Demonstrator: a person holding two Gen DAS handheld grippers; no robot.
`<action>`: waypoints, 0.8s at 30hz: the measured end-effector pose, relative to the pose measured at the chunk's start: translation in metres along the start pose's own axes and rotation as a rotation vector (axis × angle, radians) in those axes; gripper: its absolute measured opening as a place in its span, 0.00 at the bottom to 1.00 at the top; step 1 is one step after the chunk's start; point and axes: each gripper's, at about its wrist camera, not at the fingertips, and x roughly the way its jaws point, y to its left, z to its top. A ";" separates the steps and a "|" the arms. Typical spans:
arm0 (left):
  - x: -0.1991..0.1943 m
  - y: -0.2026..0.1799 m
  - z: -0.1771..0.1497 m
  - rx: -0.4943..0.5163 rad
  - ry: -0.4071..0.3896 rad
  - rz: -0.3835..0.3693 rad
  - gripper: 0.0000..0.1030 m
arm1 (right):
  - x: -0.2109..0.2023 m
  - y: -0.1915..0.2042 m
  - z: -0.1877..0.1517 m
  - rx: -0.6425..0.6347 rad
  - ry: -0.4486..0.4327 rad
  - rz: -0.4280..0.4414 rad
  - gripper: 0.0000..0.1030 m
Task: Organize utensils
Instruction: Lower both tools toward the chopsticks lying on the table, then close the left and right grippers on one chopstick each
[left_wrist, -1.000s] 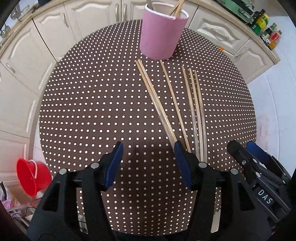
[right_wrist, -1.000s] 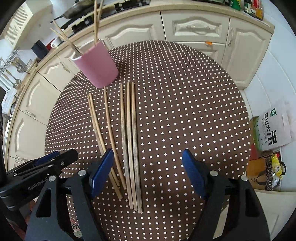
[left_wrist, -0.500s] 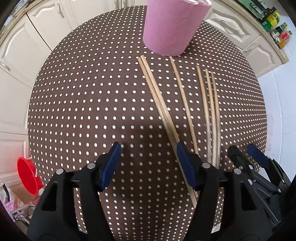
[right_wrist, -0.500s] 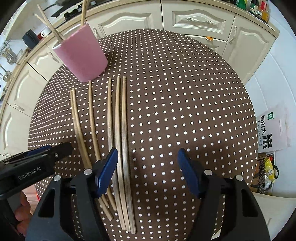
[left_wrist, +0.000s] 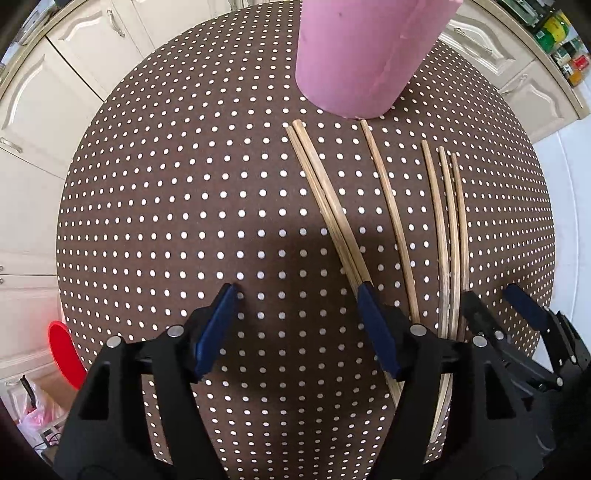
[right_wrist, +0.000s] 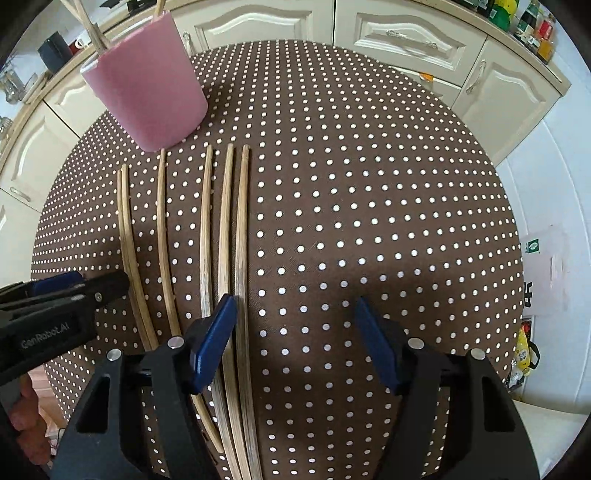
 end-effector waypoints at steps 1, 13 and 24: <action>0.001 0.000 0.004 -0.004 0.002 -0.001 0.67 | 0.002 0.004 0.000 0.000 0.001 -0.007 0.62; 0.009 0.019 0.055 -0.117 0.027 0.028 0.70 | 0.011 0.014 0.021 -0.014 0.009 -0.062 0.62; 0.013 0.024 0.019 -0.114 -0.062 0.071 0.20 | 0.005 0.003 0.042 0.095 -0.040 -0.061 0.24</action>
